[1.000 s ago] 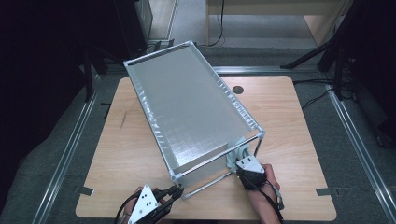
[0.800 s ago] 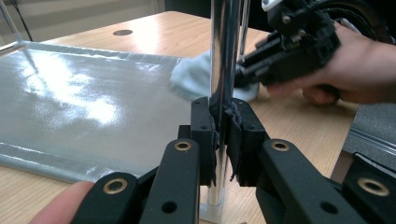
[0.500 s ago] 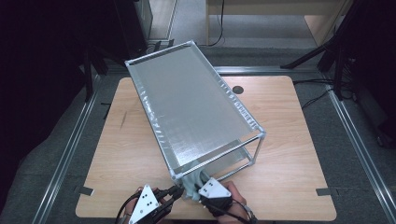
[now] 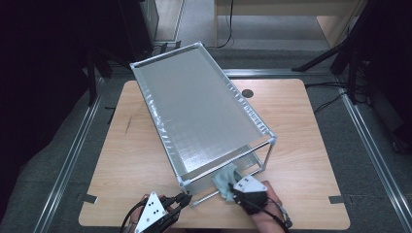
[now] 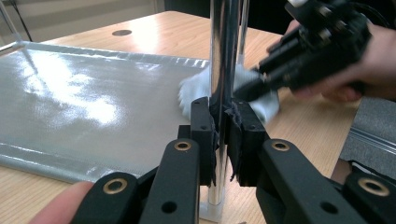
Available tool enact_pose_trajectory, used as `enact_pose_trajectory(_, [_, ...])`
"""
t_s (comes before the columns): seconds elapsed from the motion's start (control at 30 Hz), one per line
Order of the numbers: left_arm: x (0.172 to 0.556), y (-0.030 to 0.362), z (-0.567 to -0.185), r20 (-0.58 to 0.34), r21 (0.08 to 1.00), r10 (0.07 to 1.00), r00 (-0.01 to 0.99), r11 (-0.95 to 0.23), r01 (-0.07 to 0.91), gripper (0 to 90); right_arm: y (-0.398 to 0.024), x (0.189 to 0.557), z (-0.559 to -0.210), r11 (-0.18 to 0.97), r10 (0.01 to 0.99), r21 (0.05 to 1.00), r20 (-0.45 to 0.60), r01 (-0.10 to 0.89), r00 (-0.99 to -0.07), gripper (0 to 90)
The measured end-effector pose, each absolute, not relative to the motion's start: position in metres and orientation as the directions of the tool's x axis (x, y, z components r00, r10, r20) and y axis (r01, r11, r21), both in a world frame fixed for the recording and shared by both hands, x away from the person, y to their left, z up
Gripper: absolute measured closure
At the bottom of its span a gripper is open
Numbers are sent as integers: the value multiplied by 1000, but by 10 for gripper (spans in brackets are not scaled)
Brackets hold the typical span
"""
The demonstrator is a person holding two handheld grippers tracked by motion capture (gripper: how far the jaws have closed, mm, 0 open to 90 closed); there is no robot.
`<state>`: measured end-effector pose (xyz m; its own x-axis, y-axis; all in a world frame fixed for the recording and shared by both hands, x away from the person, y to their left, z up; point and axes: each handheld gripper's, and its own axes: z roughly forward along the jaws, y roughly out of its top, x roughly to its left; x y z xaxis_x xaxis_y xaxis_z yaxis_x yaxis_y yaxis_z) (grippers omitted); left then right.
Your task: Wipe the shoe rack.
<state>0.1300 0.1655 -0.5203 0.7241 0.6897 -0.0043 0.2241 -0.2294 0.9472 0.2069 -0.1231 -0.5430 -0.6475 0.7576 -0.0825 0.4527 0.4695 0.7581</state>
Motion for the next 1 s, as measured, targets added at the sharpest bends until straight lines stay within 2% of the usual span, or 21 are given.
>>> enact_pose_trajectory(0.2, [131,166,-521,-7,948,687,727,-226,223,820,-166,226,-542,420,849,752,-127,509,-512,770])
enact_pose_trajectory(0.27, [131,165,-521,-6,948,687,726,-226,223,820,-171,228,-543,392,860,754,-96,528,-501,772])
enact_pose_trajectory(0.37, [131,165,-520,-9,948,687,726,-226,225,819,-163,226,-543,410,853,746,-110,525,-510,773])
enact_pose_trajectory(0.57, [130,164,-520,-15,948,697,717,-219,232,820,-135,212,-546,442,800,748,-78,495,-595,774])
enact_pose_trajectory(0.67, [130,163,-521,-20,948,698,716,-213,235,821,-114,202,-548,477,766,749,-98,460,-635,774])
enact_pose_trajectory(0.8, [130,163,-521,-17,949,696,718,-215,231,821,-81,185,-550,492,688,758,-37,428,-724,772])
enact_pose_trajectory(0.9, [130,163,-521,-16,949,696,718,-217,230,821,-57,170,-552,553,593,753,-55,356,-804,761])
enact_pose_trajectory(1.0, [130,163,-521,-13,949,693,721,-219,227,821,-53,168,-552,576,563,750,-76,324,-823,764])
